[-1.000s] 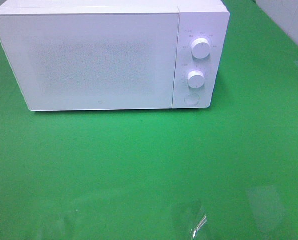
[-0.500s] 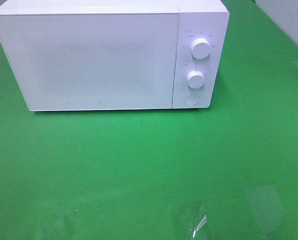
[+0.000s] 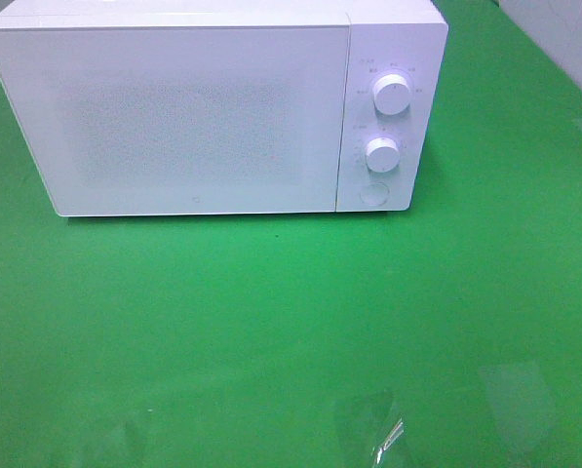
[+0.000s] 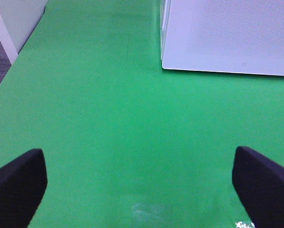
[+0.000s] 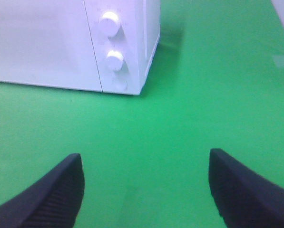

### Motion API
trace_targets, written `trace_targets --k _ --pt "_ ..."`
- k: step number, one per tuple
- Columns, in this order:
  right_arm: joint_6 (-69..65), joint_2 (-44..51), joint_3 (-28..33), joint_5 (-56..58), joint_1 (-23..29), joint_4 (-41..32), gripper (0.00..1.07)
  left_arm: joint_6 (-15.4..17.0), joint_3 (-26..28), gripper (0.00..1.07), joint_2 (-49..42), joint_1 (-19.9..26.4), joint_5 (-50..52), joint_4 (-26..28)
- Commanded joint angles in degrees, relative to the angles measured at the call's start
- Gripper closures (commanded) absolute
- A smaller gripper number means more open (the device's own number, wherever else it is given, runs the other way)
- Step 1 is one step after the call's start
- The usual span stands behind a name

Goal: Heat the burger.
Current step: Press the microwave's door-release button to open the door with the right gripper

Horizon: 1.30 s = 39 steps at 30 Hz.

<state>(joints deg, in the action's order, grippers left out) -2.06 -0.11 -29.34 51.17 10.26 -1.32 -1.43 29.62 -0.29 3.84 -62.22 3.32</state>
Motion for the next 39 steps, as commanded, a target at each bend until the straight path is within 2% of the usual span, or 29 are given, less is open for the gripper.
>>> trace_targets --k 1,5,7,16,19,20,30,32,39 --pt "-0.6 -1.7 -0.5 -4.9 -0.2 -0.1 0.36 0.1 0.0 0.08 -0.9 -0.3 0.9 0.3" --pt "-0.6 -5.8 -0.4 -9.3 -0.2 -0.1 0.36 0.1 0.0 0.08 -0.9 -0.3 0.9 0.3" --pt "-0.6 -11.5 0.5 -15.7 -0.2 0.0 0.36 0.1 0.0 0.08 -0.9 -0.3 0.9 0.3" --pt "-0.6 -24.4 1.9 -29.1 -0.2 0.0 0.36 0.1 0.0 0.08 -0.9 -0.3 0.9 0.3" --pt "-0.6 -25.8 1.9 -30.7 -0.2 0.0 0.36 0.1 0.0 0.08 -0.9 -0.3 0.9 0.3" --pt "-0.6 -29.9 1.9 -35.1 -0.2 0.0 0.36 0.1 0.0 0.08 -0.9 -0.3 0.9 0.3" --pt "-0.6 -42.4 1.9 -47.5 -0.2 0.0 0.36 0.1 0.0 0.08 -0.9 -0.3 0.9 0.3" --pt "-0.6 -47.7 1.9 -52.8 -0.2 -0.1 0.36 0.1 0.0 0.08 -0.9 -0.3 0.9 0.3" --pt "-0.6 -53.7 1.9 -57.8 -0.2 -0.1 0.36 0.1 0.0 0.08 -0.9 -0.3 0.9 0.3"
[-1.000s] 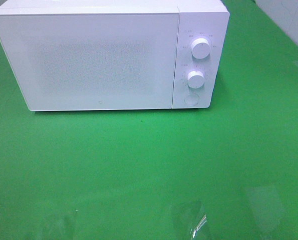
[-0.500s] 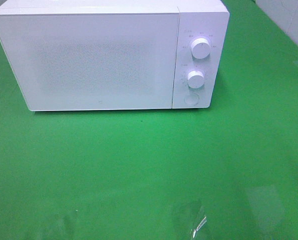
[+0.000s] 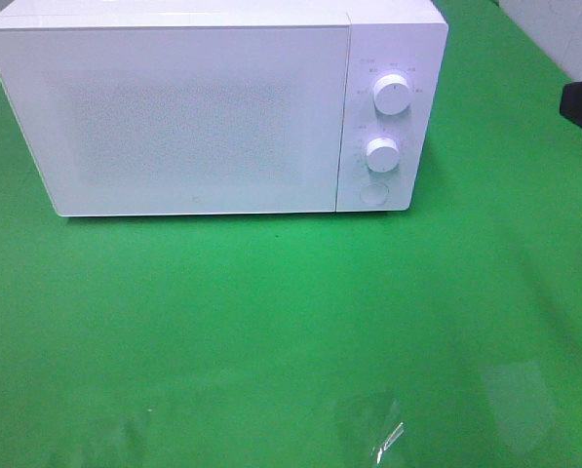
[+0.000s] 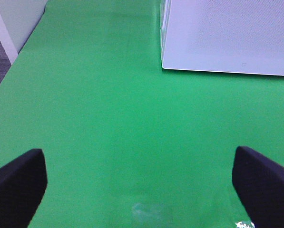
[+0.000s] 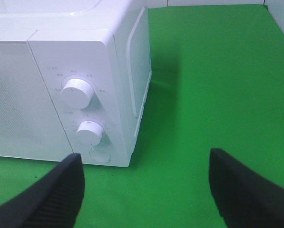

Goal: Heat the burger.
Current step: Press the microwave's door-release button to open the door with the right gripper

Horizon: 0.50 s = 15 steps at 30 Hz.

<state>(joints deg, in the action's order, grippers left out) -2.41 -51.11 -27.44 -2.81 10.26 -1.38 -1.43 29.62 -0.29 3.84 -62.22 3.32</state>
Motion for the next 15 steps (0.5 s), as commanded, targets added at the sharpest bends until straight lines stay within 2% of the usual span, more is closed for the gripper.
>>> trace_targets --k 1,9,11,15 --pt "-0.3 -4.9 0.0 -6.3 -0.2 0.2 0.36 0.1 0.0 0.08 -0.9 -0.3 0.9 0.3" --pt "-0.3 -12.9 0.0 -15.9 -0.2 0.2 0.36 0.1 0.0 0.08 -0.9 -0.3 0.9 0.3" --pt "-0.2 -17.4 1.1 -22.7 -0.2 0.1 0.36 0.1 0.0 0.08 -0.9 -0.3 0.9 0.3" --pt "-0.2 -20.7 2.7 -28.7 -0.1 -0.1 0.36 0.1 0.0 0.08 -0.9 -0.3 0.9 0.3"
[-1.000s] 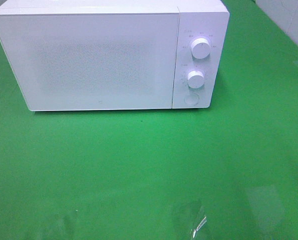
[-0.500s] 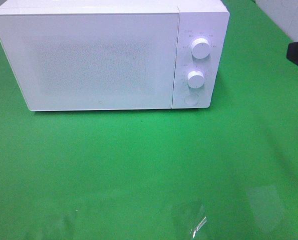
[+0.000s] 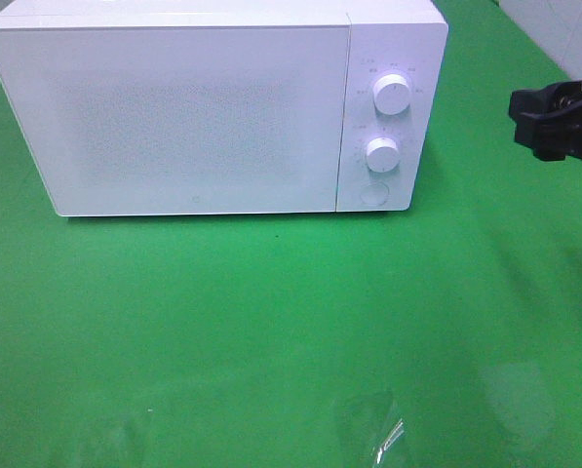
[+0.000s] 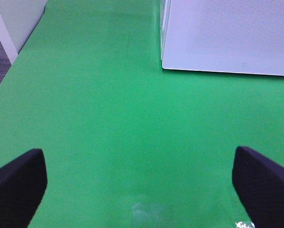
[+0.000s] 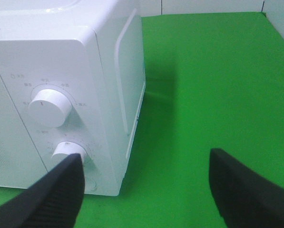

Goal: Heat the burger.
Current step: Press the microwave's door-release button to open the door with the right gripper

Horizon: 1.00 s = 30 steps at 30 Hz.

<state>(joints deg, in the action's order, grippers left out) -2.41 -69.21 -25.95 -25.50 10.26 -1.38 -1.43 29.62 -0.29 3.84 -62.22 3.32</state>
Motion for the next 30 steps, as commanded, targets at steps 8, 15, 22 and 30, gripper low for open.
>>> trace_targets --k 8,15,22,30 --pt "1.5 -11.5 5.8 -21.3 0.0 -5.0 0.36 0.1 0.0 0.08 -0.9 -0.3 0.9 0.3" --pt "9.6 -17.4 7.4 -31.1 8.3 -17.3 0.36 0.1 0.0 0.08 -0.9 -0.3 0.9 0.3" --pt "11.6 -23.9 7.3 -39.5 18.9 -26.4 0.36 0.1 0.0 0.08 -0.9 -0.3 0.9 0.3" --pt "11.6 -28.5 5.9 -43.7 28.7 -32.9 0.36 0.1 0.0 0.08 -0.9 -0.3 0.9 0.3"
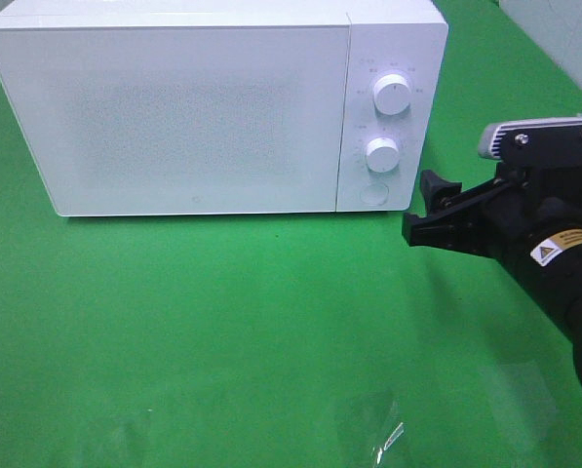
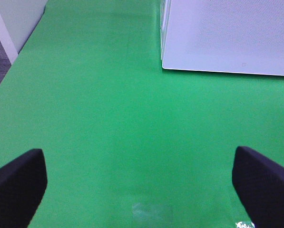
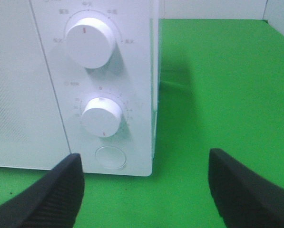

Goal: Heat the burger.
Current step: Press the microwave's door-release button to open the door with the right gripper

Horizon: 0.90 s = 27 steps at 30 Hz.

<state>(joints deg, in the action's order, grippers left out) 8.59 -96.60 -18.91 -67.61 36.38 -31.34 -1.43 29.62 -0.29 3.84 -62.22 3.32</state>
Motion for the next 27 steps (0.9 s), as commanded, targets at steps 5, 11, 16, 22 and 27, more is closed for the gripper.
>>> trace_targets --k 5,11,16,22,27 --pt "1.3 -3.0 -2.9 -1.5 5.4 -5.3 0.36 0.1 0.0 0.08 -0.9 -0.3 0.9 0.3" --pt "1.4 -6.7 -6.4 -0.5 8.7 -6.1 0.36 0.1 0.0 0.08 -0.9 -0.3 0.9 0.3" --pt "1.4 -8.0 -7.2 0.6 8.7 -6.1 0.36 0.1 0.0 0.08 -0.9 -0.3 0.9 0.3" --pt "-3.8 -8.1 -7.9 1.0 8.7 -7.7 0.43 0.1 0.0 0.08 -0.9 -0.3 0.9 0.3" --pt "-14.4 -8.1 -7.9 1.0 8.7 -7.7 0.58 0.1 0.0 0.08 -0.9 -0.3 0.9 0.3"
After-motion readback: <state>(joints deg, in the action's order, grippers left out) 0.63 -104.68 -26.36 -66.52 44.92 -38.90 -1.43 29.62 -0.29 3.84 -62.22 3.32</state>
